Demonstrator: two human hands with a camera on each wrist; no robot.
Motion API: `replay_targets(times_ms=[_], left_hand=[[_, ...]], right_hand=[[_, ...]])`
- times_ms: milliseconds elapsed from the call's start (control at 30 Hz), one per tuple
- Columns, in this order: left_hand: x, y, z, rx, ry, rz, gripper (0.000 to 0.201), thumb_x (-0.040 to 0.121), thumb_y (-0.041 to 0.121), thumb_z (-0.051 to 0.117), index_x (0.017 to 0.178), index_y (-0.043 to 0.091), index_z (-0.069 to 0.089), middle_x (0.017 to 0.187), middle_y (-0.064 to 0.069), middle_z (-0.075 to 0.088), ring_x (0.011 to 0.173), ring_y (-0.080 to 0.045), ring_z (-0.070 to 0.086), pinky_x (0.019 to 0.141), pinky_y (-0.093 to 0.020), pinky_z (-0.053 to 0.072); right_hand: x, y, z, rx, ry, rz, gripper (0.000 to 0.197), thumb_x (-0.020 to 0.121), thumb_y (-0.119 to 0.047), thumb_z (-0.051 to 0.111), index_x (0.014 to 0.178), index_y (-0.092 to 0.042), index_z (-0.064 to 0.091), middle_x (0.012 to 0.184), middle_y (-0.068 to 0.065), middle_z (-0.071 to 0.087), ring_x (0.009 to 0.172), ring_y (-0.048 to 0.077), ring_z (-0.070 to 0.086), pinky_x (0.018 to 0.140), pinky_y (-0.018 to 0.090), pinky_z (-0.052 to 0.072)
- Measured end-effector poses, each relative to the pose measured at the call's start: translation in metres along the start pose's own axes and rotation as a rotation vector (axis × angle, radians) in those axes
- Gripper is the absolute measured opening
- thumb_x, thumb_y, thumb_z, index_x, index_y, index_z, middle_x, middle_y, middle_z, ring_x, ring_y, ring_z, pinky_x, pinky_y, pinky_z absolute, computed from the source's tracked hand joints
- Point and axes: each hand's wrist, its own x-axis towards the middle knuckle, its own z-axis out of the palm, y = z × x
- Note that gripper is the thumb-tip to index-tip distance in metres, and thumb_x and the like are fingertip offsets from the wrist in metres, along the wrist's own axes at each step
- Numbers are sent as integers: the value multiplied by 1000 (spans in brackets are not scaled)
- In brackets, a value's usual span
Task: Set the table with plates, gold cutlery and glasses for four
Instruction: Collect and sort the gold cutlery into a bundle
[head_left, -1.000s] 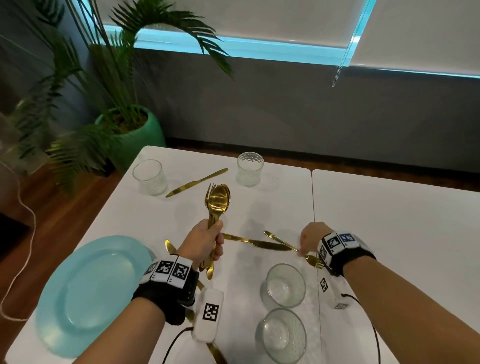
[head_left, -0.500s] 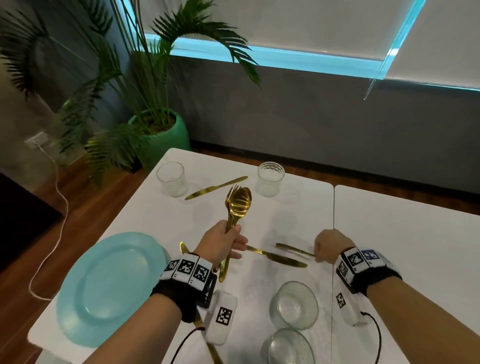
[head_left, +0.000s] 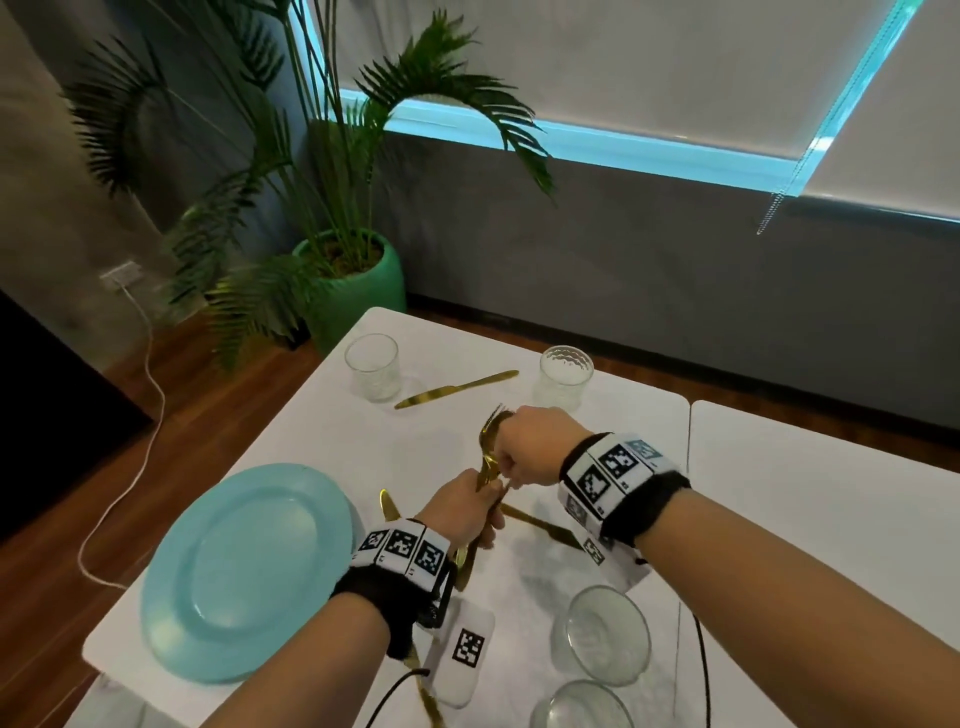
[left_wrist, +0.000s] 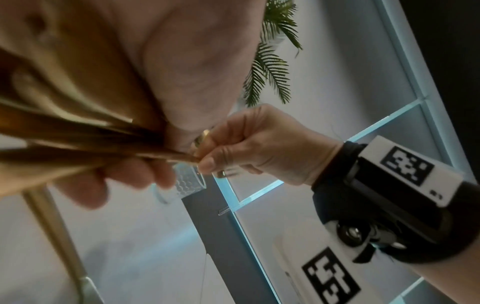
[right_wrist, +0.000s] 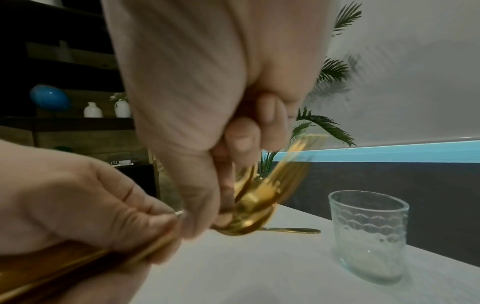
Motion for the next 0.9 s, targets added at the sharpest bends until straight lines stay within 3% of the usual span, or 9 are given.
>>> replay_targets(times_ms=[133,267,367,433,467,500,567,633,900], left_hand=[[14,-17,-29,-58,61,-67,38,97,42,39,75,11,44,63,-4,49,50,-16,44,52,-28,42],[28,-26,-62,-121,135,-176,44,95,42,45,65,9,48,60,-4,48,51,-17,45,51,-25,40],[44,-38,-79,-181,243,-250,35,96,30,47,77,3,57,61,-5,53,50,-16,47,45,-21,40],[49,-41,-85,-174,290,-279,34,98,22,42,108,-6,61,80,-13,66,54,-15,50,50,-23,42],[51,-42,-86,-121,274,-290,38,99,19,39,121,-9,54,103,-18,68,62,-16,56,56,-24,46],[54,-44,-87,-53,275,-330,40,100,16,36,131,-8,45,126,-19,60,80,-18,62,68,-26,51],[48,-42,-88,142,344,-328,41,101,12,30,140,-2,32,144,-15,43,123,-25,51,98,-30,42],[50,-41,-88,304,330,-325,38,101,11,28,137,0,35,143,-15,44,131,-28,45,103,-30,37],[60,-43,-79,580,252,-311,32,97,4,33,126,-1,47,130,-19,54,121,-31,53,96,-34,44]], right_hand=[[14,-6,5,123,207,34,22,92,-25,55,108,-18,68,103,3,67,96,20,63,84,30,52],[20,2,6,254,213,144,23,92,-28,55,111,-20,66,112,1,66,101,17,59,91,29,50],[18,12,12,265,193,230,22,92,-29,56,109,-21,67,113,0,66,103,17,60,92,30,50],[16,18,17,285,171,279,22,91,-29,56,108,-21,67,112,0,66,102,17,60,92,29,50],[16,21,18,292,163,301,22,91,-30,56,108,-21,68,111,0,66,101,16,60,92,29,50],[15,23,20,299,154,320,21,91,-30,56,108,-21,68,111,0,67,100,16,61,91,28,50],[13,26,23,307,132,350,21,92,-30,56,107,-21,68,109,0,67,99,16,61,90,27,51],[12,28,26,304,119,370,21,92,-30,56,107,-21,68,109,0,67,98,16,61,88,26,51],[13,34,35,314,54,396,22,92,-29,56,108,-20,67,110,0,67,100,16,61,91,27,50]])
